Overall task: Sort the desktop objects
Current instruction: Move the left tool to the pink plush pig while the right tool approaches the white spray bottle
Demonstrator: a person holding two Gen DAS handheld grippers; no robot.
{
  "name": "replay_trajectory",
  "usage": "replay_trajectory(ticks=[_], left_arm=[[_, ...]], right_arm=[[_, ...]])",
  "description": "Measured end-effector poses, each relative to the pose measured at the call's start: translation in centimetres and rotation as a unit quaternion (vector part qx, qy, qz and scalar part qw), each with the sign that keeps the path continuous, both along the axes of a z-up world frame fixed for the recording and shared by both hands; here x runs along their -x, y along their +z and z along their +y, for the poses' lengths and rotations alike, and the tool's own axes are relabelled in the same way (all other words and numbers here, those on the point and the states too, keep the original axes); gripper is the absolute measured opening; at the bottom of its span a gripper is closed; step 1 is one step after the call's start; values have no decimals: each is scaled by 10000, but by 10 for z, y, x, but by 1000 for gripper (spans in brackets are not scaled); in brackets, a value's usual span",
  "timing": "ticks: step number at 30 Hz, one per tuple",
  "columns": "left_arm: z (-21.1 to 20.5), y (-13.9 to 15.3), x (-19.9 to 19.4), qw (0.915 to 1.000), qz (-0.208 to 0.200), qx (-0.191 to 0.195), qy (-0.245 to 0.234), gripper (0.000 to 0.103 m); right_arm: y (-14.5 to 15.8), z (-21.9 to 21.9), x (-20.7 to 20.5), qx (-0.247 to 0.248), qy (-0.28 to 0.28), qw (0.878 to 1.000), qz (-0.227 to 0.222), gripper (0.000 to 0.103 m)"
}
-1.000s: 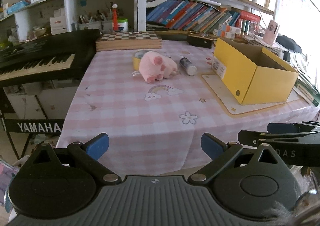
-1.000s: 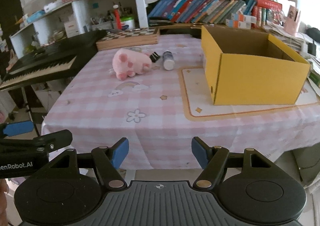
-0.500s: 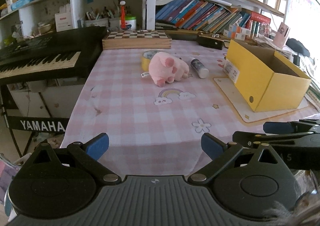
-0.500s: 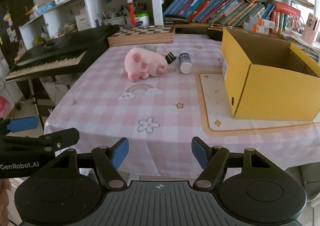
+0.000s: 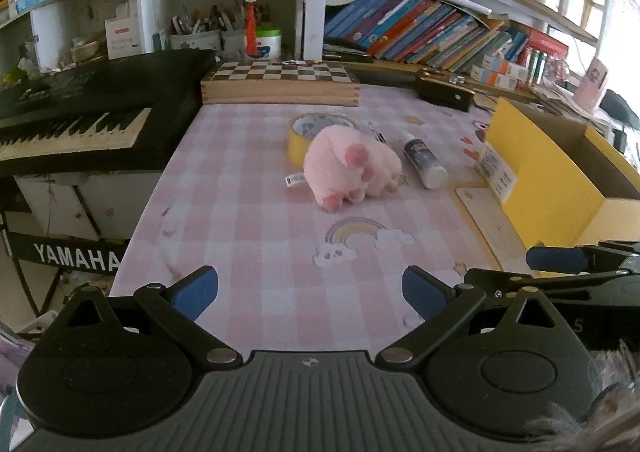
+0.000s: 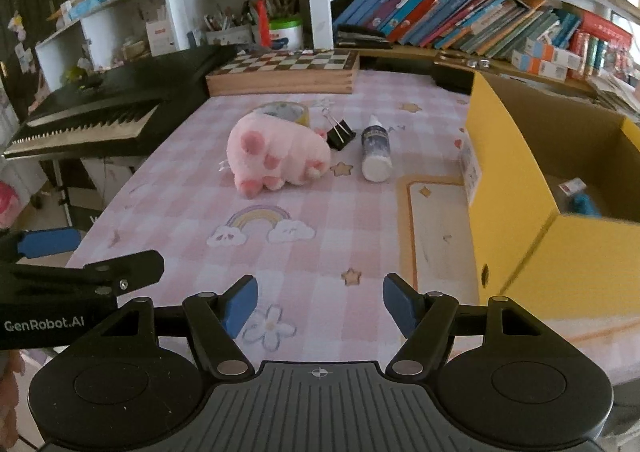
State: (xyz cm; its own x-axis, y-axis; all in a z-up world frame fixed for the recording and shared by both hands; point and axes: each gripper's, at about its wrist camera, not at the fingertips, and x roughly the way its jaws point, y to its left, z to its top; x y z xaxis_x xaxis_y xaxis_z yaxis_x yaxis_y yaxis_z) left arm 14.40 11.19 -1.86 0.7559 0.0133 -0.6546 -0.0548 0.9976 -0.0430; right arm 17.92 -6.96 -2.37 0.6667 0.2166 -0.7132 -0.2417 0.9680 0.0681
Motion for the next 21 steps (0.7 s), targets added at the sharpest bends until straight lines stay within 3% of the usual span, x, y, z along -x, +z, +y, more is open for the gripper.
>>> replay_trajectory(ticks=[11, 21], left_arm=[[3, 1, -57, 9997, 16, -60, 252, 100], [-3, -6, -116, 10000, -19, 39, -11, 103]], right_arm=[[-1, -9, -67, 10, -148, 9999, -60, 71], [4, -16, -130, -15, -474, 9987, -168, 71]])
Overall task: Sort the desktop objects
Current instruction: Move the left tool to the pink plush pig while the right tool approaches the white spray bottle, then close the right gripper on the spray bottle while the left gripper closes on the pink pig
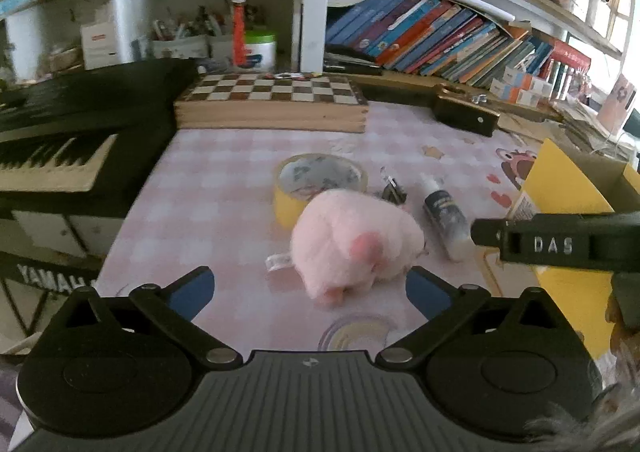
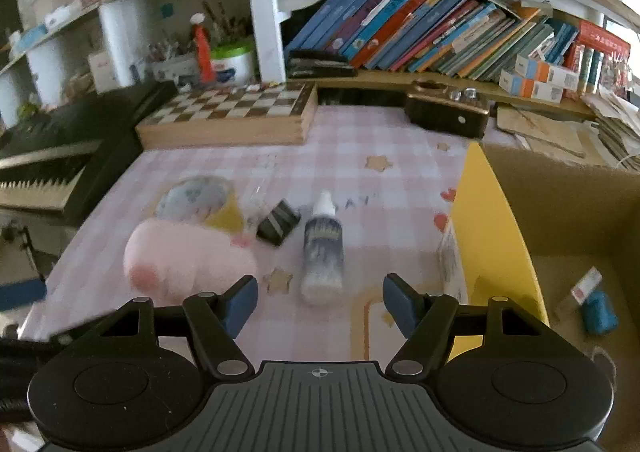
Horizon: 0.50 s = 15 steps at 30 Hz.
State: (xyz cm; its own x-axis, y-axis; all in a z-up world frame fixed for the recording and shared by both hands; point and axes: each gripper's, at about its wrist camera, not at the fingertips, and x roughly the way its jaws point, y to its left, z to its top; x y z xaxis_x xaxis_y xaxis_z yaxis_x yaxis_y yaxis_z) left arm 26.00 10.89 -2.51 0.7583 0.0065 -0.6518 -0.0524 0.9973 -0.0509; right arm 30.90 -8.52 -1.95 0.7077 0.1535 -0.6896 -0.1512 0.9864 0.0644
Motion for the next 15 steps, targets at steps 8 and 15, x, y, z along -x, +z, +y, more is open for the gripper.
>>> replay_trajectory(ticks=[8, 15], left_arm=[[-7, -13, -52, 9995, 18, 97, -313, 103], [-8, -29, -79, 9987, 177, 317, -367, 103]], right_arm=[[0, 7, -42, -125, 74, 9997, 209, 71], [-20, 17, -76, -48, 67, 9976, 686, 71]])
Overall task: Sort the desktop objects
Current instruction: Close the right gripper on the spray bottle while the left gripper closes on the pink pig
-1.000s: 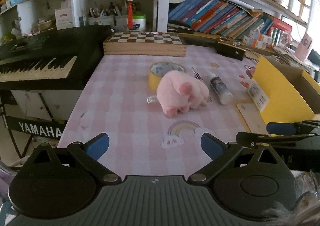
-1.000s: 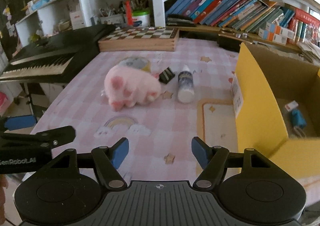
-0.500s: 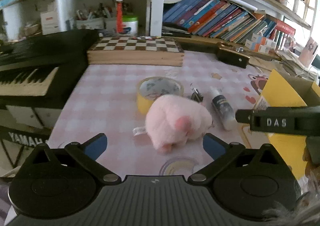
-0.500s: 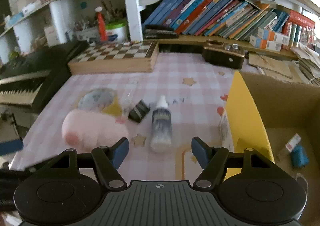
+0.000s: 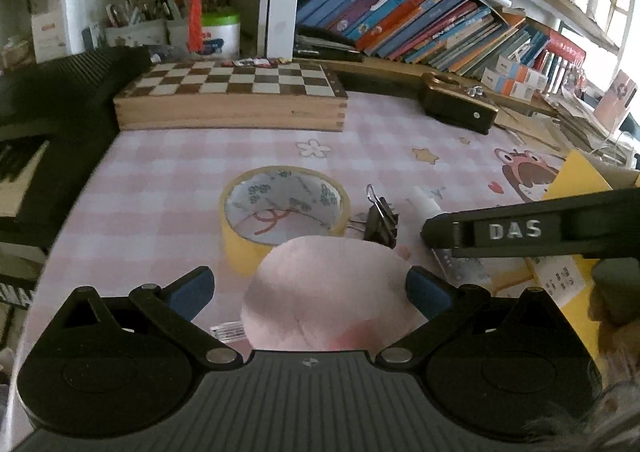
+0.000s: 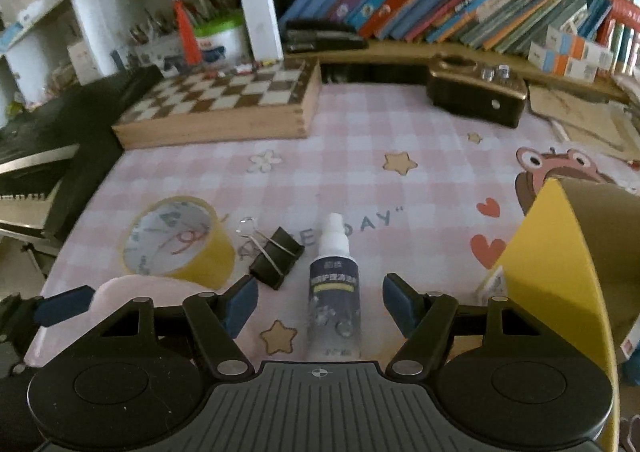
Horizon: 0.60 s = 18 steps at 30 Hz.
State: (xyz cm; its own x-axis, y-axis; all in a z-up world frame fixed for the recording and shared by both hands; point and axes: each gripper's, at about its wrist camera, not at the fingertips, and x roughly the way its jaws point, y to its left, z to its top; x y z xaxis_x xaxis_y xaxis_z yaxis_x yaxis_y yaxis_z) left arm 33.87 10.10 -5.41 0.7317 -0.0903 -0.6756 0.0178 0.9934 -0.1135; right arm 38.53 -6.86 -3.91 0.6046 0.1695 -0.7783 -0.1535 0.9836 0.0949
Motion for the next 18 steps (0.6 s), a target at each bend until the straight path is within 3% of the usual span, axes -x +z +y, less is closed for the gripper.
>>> replay_trajectory(ticks=[6, 10, 13, 14, 15, 18], left_arm=[[5, -13, -5, 9984, 111, 545, -57, 103], [3, -18, -7, 9963, 230, 814, -148, 98], [0, -19, -7, 9934, 270, 1062, -338, 76], [-3, -19, -6, 9931, 276, 1070, -382, 74], [-5, -17, -5, 9936, 267, 1017, -404, 70], [-6, -11, 1, 9942, 307, 949, -411, 67]], right_arm=[[-20, 0, -17, 56, -40, 9989, 467, 69], [-28, 1, -19, 48, -3, 9982, 604, 56], [-29, 5, -18, 188, 59, 9984, 523, 46], [-28, 5, -18, 220, 80, 9985, 497, 36], [-28, 5, -18, 236, 103, 9985, 484, 34], [-27, 4, -18, 178, 161, 9984, 512, 33]])
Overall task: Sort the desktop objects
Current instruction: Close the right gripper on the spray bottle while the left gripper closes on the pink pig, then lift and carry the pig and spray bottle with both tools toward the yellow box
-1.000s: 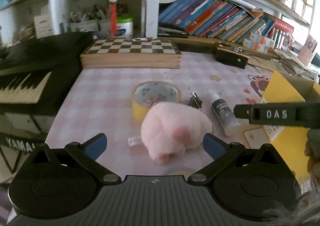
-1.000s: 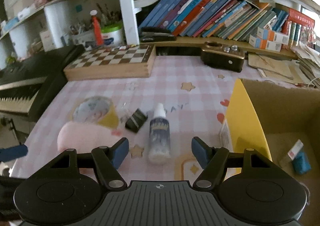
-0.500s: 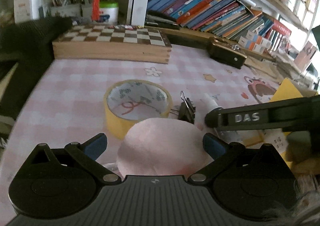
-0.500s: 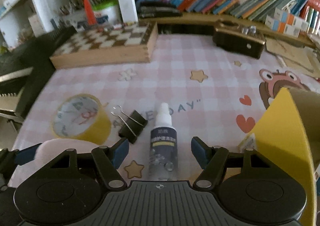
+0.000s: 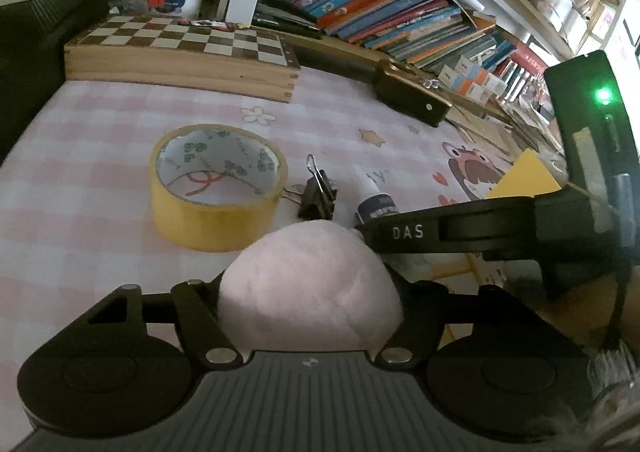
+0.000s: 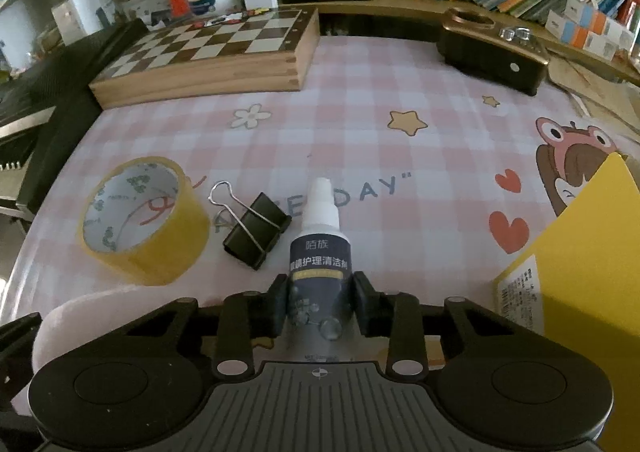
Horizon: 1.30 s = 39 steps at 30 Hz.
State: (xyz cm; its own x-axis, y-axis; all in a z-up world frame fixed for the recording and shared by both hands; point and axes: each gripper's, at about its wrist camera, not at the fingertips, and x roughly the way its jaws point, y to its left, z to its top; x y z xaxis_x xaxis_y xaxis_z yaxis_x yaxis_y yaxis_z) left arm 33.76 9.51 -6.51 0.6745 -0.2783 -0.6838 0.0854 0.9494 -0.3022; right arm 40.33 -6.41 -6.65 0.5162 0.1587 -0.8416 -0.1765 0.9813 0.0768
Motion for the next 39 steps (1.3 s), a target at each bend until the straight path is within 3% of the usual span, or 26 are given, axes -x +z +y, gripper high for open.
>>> replay_trajectory(ticks=[16, 39], left_arm=[[54, 54, 83, 9942, -423, 339, 929, 66], [64, 87, 211, 9928, -763, 505, 775, 66]], right_arm=[[47, -5, 59, -475, 75, 9977, -472, 33], [88, -6, 207, -791, 302, 9933, -789, 33]])
